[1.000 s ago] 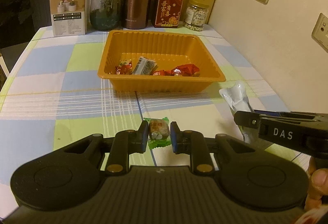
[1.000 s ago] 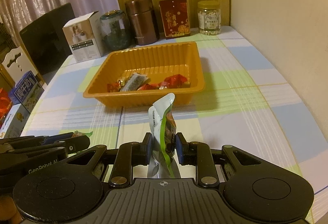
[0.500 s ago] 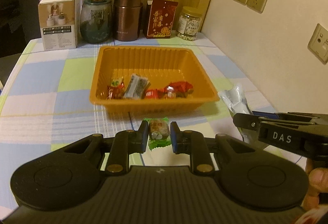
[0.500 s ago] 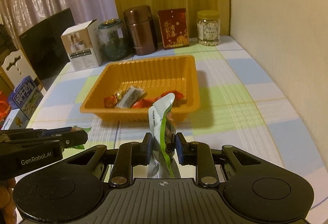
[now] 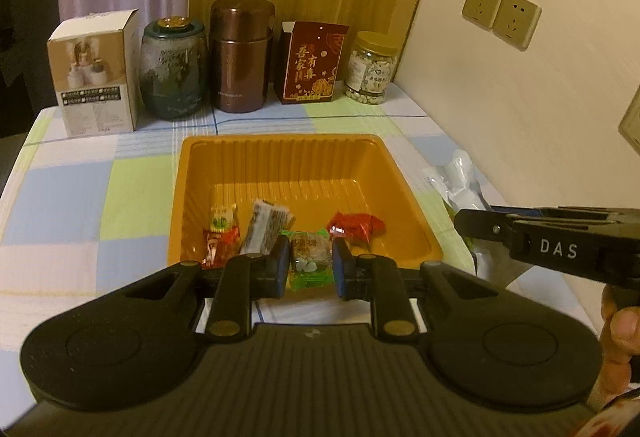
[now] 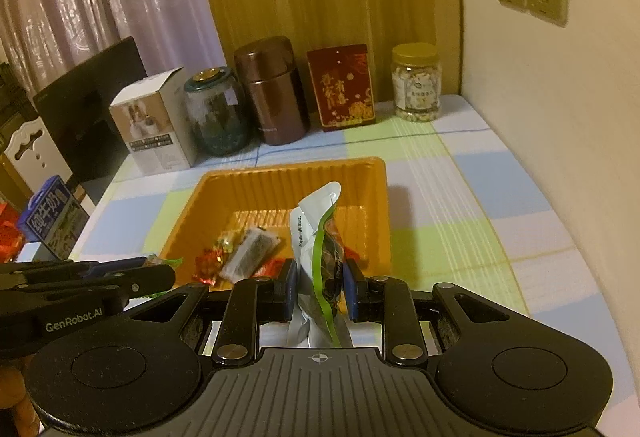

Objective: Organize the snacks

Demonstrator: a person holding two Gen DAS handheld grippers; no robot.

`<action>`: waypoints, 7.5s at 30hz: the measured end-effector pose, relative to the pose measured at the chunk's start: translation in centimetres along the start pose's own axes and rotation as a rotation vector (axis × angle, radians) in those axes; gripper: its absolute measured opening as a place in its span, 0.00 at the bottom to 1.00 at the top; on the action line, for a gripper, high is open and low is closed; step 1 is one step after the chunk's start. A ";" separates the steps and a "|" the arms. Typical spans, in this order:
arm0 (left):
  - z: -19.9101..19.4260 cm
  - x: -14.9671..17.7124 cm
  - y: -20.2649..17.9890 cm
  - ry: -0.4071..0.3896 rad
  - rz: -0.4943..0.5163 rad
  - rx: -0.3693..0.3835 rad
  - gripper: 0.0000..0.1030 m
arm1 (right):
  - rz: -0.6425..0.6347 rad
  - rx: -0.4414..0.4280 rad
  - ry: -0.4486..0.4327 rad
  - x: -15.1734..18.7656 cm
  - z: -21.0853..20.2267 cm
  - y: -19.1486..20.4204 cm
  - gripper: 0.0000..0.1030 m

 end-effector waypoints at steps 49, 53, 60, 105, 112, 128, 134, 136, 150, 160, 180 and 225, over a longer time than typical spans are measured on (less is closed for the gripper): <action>12.8 -5.4 3.8 0.089 -0.013 -0.081 0.20 | 0.129 -0.108 0.116 -4.3 13.9 -2.2 0.24; 13.0 -5.4 3.9 0.089 -0.023 -0.090 0.23 | 0.129 -0.106 0.117 -4.2 13.9 -2.2 0.24; 12.5 -5.3 4.1 0.077 -0.017 -0.086 0.28 | 0.131 -0.100 0.123 -4.0 13.9 -2.3 0.24; 9.4 -3.7 3.4 0.054 0.030 -0.102 0.65 | 0.199 -0.067 0.053 -3.3 10.7 -4.2 0.63; 6.0 -2.5 2.5 0.011 0.042 -0.116 0.81 | 0.223 -0.060 0.086 -1.2 7.4 -4.3 0.63; -4.2 2.8 0.0 -0.054 0.021 -0.122 1.00 | 0.164 -0.013 0.084 3.0 -3.1 -0.8 0.65; -7.5 5.7 0.0 -0.041 -0.012 -0.129 1.00 | 0.173 -0.004 0.059 4.8 -7.2 0.1 0.65; -8.5 6.5 0.3 -0.035 -0.043 -0.138 1.00 | 0.174 0.004 0.052 5.4 -8.4 0.4 0.66; -16.1 11.3 0.4 -0.082 -0.061 -0.205 1.00 | 0.065 0.015 0.057 9.2 -14.2 4.3 0.66; -20.5 13.8 1.2 -0.095 -0.094 -0.234 1.00 | 0.042 -0.003 0.068 11.6 -17.1 6.8 0.66; -22.9 16.6 0.2 -0.073 -0.102 -0.233 1.00 | 0.003 0.008 0.030 13.5 -21.2 8.6 0.66; -22.7 16.7 0.1 -0.072 -0.098 -0.228 1.00 | -0.005 0.013 0.028 13.5 -21.3 8.8 0.66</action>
Point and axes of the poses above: each gripper's, at about its wrist camera, not at the fingertips, and z roughly the way its jaws point, y to its left, x to its underside, the point moved 1 cm from there along z, roughly the way its jaws point, and after that the axes turned 15 degrees about -z, right-handed, at the moved point
